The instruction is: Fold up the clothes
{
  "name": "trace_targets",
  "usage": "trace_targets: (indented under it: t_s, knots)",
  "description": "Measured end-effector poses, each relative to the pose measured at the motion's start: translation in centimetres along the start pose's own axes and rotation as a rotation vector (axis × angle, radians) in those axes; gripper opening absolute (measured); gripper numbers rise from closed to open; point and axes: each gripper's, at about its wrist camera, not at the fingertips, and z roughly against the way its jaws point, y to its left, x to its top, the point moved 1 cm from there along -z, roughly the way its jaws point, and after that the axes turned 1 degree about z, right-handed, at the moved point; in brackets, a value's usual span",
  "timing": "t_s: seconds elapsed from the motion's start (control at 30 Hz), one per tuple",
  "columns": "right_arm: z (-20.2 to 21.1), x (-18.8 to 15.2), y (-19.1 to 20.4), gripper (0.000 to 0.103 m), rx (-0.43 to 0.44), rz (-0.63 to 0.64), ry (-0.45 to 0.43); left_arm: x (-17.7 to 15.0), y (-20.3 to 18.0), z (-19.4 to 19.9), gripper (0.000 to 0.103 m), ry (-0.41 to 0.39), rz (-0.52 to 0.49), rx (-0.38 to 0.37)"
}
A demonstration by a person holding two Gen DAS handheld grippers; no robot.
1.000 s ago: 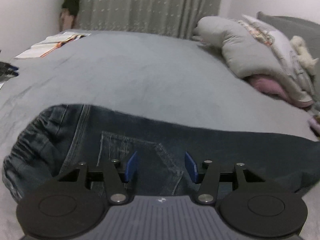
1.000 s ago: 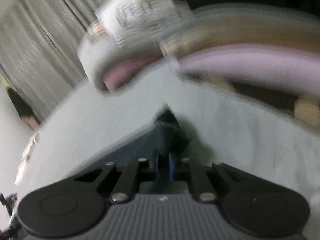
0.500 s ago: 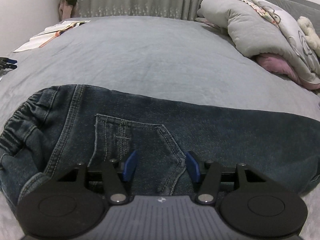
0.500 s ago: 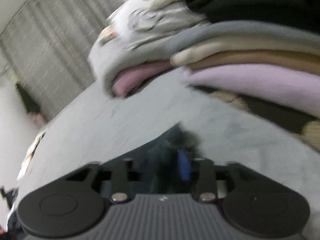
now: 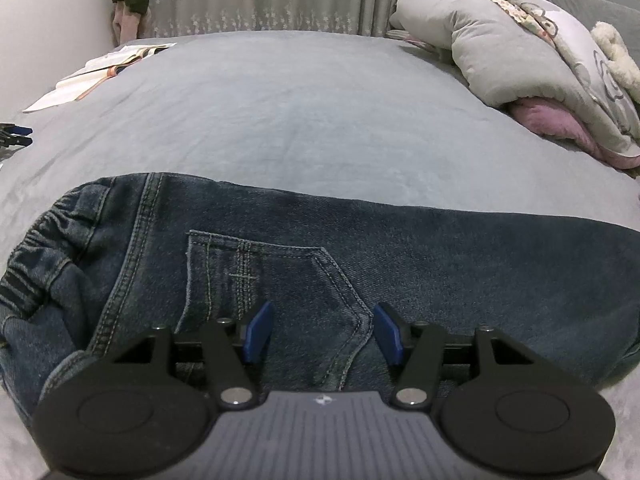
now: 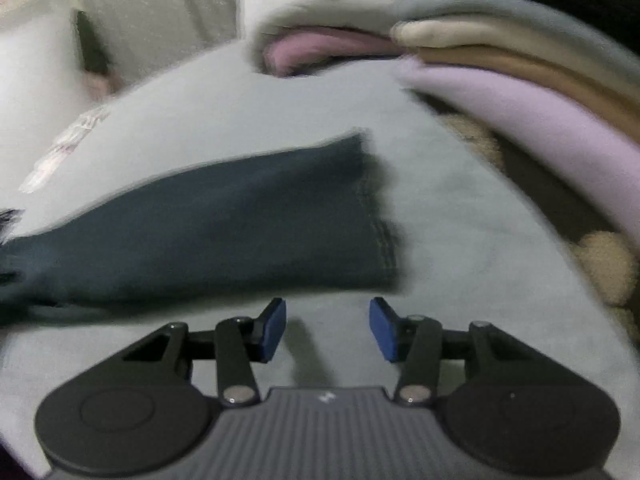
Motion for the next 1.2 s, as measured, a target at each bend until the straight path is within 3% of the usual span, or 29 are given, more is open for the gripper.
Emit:
trace_targets:
  t_s: [0.1,0.27,0.37,0.47,0.6,0.73,0.8,0.83,0.9,1.0,1.03,1.07,1.1,1.13,1.2]
  knots:
    - [-1.3,1.2,1.8,0.041,-0.103,0.111,-0.019,0.0,-0.1,0.0,0.055,0.0,-0.002,0.003]
    - [-2.4,2.6,3.5,0.042,-0.191,0.2,-0.098,0.1,-0.1,-0.1,0.055,0.002,-0.003,0.003]
    - [-1.7,3.3,3.3,0.042,-0.191,0.157,-0.141,0.2,0.0,0.0,0.055,0.005,-0.001,-0.001]
    - [-0.7,3.8,2.0,0.047,-0.124,0.058,-0.168,0.1,0.0,0.0,0.055,0.006,-0.003,-0.001]
    - [-2.5,3.3,1.8,0.047,-0.177,0.115,-0.084,0.1,-0.1,0.0,0.056,0.006,-0.01,0.003]
    - [0.0,3.2,0.6,0.048,-0.224,0.015,-0.137,0.1,-0.1,0.0,0.056,0.008,-0.005,-0.002]
    - [1.6,2.3,-0.9,0.05,-0.174,-0.094,-0.128,0.2,-0.1,0.0,0.056,0.01,-0.006,-0.002]
    - [1.7,1.8,-1.6,0.051,-0.108,-0.154,-0.107,0.2,-0.2,0.0,0.056,0.012,-0.007,-0.002]
    - [0.6,0.8,-3.1,0.056,0.123,-0.342,-0.047,0.3,-0.4,-0.1,0.056,0.011,-0.012,0.0]
    - [-1.1,1.0,-3.9,0.058,0.126,-0.416,-0.054,0.3,-0.8,-0.1,0.056,0.009,-0.02,0.003]
    - [-1.6,1.1,-4.2,0.05,0.12,-0.446,-0.067,0.3,-0.7,-0.1,0.056,0.01,-0.019,0.002]
    - [-1.9,1.3,-4.5,0.028,0.103,-0.472,-0.084,0.3,-0.7,-0.1,0.056,0.01,-0.018,0.001]
    - [-1.8,1.5,-4.7,0.019,0.069,-0.487,-0.104,0.3,-0.7,-0.1,0.056,0.01,-0.017,-0.001]
    - [-1.8,1.6,-4.7,0.01,0.051,-0.495,-0.116,0.3,-0.7,-0.1,0.056,0.01,-0.016,-0.002]
    - [-1.3,2.2,-4.1,0.004,0.02,-0.467,-0.155,0.3,-0.6,-0.1,0.056,0.01,-0.014,-0.004]
